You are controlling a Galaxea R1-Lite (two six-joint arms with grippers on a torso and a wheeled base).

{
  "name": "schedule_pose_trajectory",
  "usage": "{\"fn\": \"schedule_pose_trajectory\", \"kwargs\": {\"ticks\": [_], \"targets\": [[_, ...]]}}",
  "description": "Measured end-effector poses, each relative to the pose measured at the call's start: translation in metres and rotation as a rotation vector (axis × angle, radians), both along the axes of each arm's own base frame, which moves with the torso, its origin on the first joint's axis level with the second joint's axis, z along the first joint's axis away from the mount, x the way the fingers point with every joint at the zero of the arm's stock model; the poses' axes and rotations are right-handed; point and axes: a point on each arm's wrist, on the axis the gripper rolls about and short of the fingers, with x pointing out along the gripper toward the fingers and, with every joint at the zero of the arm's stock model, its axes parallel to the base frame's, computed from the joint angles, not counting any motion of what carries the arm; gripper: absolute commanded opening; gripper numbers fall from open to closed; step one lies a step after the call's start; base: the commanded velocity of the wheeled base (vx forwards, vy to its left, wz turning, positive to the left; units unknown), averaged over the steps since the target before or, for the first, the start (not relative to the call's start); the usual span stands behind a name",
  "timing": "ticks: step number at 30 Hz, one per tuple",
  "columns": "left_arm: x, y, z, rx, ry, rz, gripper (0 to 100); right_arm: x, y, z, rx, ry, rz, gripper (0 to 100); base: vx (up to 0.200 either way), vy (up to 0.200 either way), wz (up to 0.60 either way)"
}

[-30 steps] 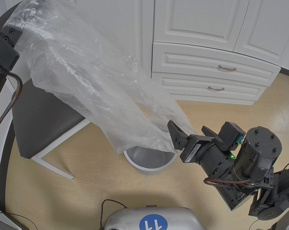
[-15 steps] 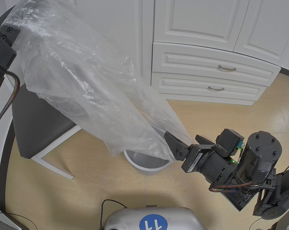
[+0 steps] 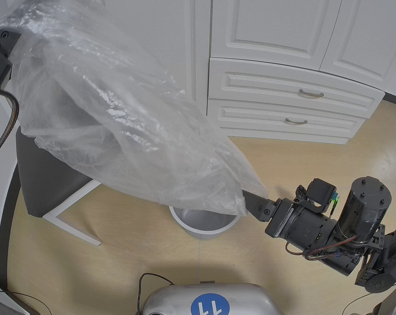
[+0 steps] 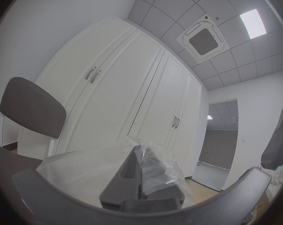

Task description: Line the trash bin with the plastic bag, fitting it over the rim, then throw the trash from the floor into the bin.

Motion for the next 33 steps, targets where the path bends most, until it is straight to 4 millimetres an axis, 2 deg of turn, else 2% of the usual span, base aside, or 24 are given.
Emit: {"fn": "schedule_pose_trajectory", "kwargs": {"ticks": [10,15,19,33], "targets": [[-0.003,-0.003,-0.001,0.002,0.002,-0.027,0,-0.002,-0.002,0.001,0.142,-0.13,0.026,100,0.0,0.0,0.0],[-0.005,-0.005,-0.002,0.007,0.004,-0.043,0,-0.002,0.002,-0.024,0.045,-0.087,0.039,100,0.0,0.0,0.0],[-0.005,-0.006,-0.002,0.009,0.005,-0.047,0,-0.001,0.004,-0.034,0.013,-0.066,0.042,100,0.0,0.0,0.0],[-0.006,-0.009,-0.006,0.025,0.011,-0.056,0,0.0,0.006,-0.036,-0.023,-0.087,0.035,100,0.0,0.0,0.0]]}}
